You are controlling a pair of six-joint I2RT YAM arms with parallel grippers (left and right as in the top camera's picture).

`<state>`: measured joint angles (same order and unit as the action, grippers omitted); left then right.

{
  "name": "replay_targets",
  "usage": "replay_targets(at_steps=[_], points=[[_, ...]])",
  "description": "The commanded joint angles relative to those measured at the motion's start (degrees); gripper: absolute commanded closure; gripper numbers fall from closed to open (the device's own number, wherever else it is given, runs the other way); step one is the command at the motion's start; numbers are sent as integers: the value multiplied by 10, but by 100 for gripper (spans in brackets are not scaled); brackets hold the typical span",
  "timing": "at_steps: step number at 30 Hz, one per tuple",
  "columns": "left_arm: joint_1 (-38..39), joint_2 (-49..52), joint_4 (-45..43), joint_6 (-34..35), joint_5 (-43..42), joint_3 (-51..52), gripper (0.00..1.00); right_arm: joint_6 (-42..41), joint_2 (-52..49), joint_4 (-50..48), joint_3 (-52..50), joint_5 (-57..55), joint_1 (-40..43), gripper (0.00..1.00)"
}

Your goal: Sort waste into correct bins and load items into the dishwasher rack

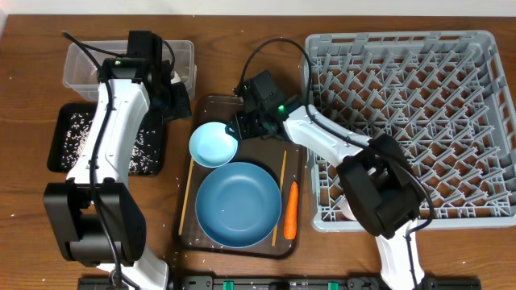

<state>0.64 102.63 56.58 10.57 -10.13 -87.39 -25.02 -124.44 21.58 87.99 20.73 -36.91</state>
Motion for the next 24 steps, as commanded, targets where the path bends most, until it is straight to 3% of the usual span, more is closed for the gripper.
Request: replay_targets(at_steps=[1, 4, 12, 15, 18, 24], points=[[1, 2, 1, 6, 0, 12, 50, -7, -16, -4, 1, 5, -12, 68], [1, 2, -1, 5, 3, 21, 50, -7, -16, -3, 1, 3, -19, 73], [1, 3, -3, 5, 3, 24, 50, -12, -19, 2, 1, -82, -57, 75], [1, 3, -3, 5, 3, 24, 50, -13, -20, 3, 1, -101, -66, 82], [1, 3, -2, 5, 3, 24, 50, -13, -20, 5, 1, -104, -67, 99], [1, 3, -2, 5, 3, 24, 50, -13, -19, 27, 22, -102, -56, 99]])
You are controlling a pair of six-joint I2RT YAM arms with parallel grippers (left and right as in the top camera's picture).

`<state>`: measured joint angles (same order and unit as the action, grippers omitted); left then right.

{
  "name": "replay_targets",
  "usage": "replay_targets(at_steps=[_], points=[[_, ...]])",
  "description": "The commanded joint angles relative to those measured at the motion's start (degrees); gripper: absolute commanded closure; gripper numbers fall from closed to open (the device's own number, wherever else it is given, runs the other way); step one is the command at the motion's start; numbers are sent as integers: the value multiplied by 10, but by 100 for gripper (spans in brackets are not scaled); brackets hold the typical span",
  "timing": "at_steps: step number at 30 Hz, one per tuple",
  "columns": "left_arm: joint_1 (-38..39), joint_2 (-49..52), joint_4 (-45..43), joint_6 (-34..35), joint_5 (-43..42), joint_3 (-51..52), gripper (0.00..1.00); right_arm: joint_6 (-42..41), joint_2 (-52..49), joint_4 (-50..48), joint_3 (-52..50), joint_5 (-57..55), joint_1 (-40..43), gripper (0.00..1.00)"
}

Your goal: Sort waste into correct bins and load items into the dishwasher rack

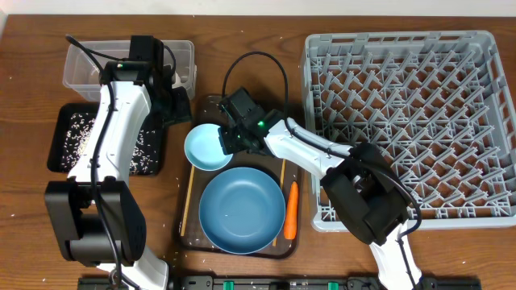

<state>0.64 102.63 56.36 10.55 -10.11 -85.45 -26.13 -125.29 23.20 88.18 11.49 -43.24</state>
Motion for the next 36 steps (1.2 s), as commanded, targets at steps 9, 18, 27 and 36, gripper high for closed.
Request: replay_targets(at_steps=[9, 18, 27, 36], points=[[1, 3, -6, 5, 3, 5, 50, 50, 42, 125, 101, -44, 57, 99], [1, 3, -12, 5, 3, 5, 50, 69, 160, 240, 131, -274, 130, 99], [1, 3, -21, 5, 3, 5, 50, 97, 213, 281, 131, -571, 240, 99], [1, 3, -22, 5, 3, 6, 50, 297, 195, 172, 130, -702, 301, 99]])
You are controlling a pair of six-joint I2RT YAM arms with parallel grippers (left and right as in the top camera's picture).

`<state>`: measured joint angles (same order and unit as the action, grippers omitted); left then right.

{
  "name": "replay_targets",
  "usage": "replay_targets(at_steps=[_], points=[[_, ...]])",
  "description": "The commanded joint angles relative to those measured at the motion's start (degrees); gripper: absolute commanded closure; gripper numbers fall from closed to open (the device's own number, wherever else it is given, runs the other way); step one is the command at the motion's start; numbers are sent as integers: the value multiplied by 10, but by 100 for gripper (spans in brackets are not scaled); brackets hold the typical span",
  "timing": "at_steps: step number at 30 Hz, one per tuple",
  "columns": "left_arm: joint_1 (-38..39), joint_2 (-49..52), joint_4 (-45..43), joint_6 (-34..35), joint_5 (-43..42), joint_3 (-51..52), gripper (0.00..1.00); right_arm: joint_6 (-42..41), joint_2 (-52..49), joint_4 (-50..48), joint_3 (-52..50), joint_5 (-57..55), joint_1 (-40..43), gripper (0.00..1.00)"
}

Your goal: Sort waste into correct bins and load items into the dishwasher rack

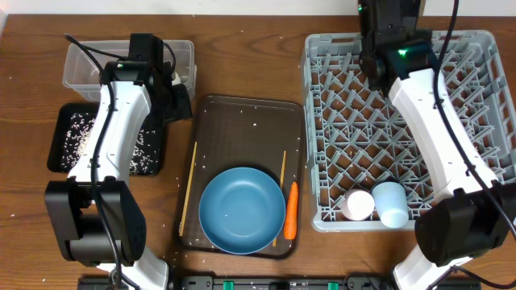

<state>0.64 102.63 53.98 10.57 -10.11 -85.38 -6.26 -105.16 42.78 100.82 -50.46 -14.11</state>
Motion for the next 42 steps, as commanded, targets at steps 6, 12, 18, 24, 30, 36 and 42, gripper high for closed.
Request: replay_targets(at_steps=[6, 12, 18, 24, 30, 36, 42], points=[[1, 3, 2, 5, 3, 5, 50, 262, -42, -151, 3, -87, 34, 99], [1, 3, 4, 5, 3, 6, 50, 332, -107, -199, 3, -109, 37, 99], [1, 3, 4, 5, 3, 8, 50, 332, -152, -196, 3, -122, 37, 99], [1, 3, 3, 5, 3, 8, 50, 331, -175, -179, 3, -122, 32, 99], [1, 3, 3, 5, 3, 8, 50, 331, -176, -172, 3, -120, 21, 99], [1, 3, 4, 5, 3, 8, 50, 301, -177, -130, 3, -91, 10, 99], [1, 3, 4, 5, 3, 8, 50, 272, -178, -96, 3, -91, 10, 99]])
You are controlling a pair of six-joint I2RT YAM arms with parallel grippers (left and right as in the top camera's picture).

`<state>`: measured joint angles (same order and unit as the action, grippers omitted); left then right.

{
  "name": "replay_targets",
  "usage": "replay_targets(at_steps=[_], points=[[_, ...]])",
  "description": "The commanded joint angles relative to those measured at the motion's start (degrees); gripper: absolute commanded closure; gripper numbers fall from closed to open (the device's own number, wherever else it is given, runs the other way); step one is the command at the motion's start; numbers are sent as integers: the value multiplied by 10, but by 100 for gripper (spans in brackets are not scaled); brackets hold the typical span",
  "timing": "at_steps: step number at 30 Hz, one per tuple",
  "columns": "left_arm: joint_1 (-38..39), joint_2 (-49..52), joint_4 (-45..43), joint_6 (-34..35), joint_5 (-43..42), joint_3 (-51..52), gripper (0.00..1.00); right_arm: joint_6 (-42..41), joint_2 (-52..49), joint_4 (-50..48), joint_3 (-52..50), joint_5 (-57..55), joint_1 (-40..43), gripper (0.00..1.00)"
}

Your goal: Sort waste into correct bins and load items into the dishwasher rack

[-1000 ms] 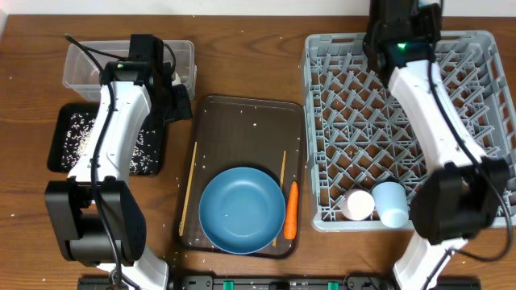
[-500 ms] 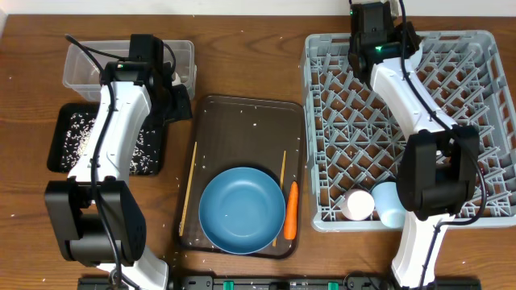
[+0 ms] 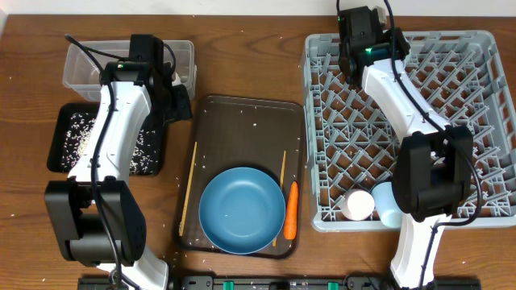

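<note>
A large blue plate [image 3: 242,211] lies on the brown tray [image 3: 246,121], with an orange carrot [image 3: 291,211] at its right. One chopstick [image 3: 189,187] lies left of the plate and another [image 3: 280,193] right of it. In the front-left corner of the grey dishwasher rack [image 3: 451,121], a pale blue bowl [image 3: 389,206] sits beside a whitish cup [image 3: 357,205]. My right gripper [image 3: 351,64] hangs over the rack's far-left corner, its jaws hard to make out. My left gripper [image 3: 177,105] is between the clear bin and the tray, fingers unclear.
A clear plastic bin [image 3: 85,68] stands at the far left. In front of it is a black bin [image 3: 68,141] holding white crumbs. White crumbs dot the tray. The right arm's elbow [image 3: 435,173] looms over the rack's front.
The right arm has swung a little left over the rack's far edge, with its elbow now above the rack's front. The left arm, tray, plate, carrot and chopsticks are unchanged.
The pale blue bowl lay on the tray behind the plate, with my right gripper at its rim. Then the bowl was off the tray and a pale blue bowl showed in the rack's front-left corner, the right gripper high over the far rack. The left arm stayed put.
</note>
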<state>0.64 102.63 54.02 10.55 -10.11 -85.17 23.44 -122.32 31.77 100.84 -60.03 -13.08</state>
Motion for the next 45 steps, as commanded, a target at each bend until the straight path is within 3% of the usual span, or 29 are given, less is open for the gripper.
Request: replay_targets(at_steps=[1, 14, 15, 17, 20, 27, 30, 34, 39, 45], points=[[1, 3, 3, 5, 3, 6, 50, -32, -6, 21, 2, 5, -1, 99], [1, 3, 3, 5, 3, 6, 50, -63, -6, 120, 2, -2, -78, 98], [1, 3, 3, 5, 3, 6, 50, -63, -6, 130, 2, -2, -91, 91], [1, 3, 3, 5, 3, 6, 50, -63, -6, 145, 3, -2, -114, 64], [1, 3, 3, 5, 3, 6, 50, -63, -6, 165, 2, -1, -143, 34], [1, 3, 3, 5, 3, 6, 50, -101, -6, 186, 3, 5, -178, 2], [1, 3, 3, 5, 3, 6, 50, -141, -1, 210, 9, 36, -183, 1], [1, 3, 3, 5, 12, 6, 50, -196, 18, 284, 37, 191, -184, 1], [0, 3, 3, 5, 42, 6, 50, -213, 59, 347, 73, 360, -188, 1], [0, 3, 3, 5, 42, 6, 50, -213, 115, 370, 79, 511, -202, 9]])
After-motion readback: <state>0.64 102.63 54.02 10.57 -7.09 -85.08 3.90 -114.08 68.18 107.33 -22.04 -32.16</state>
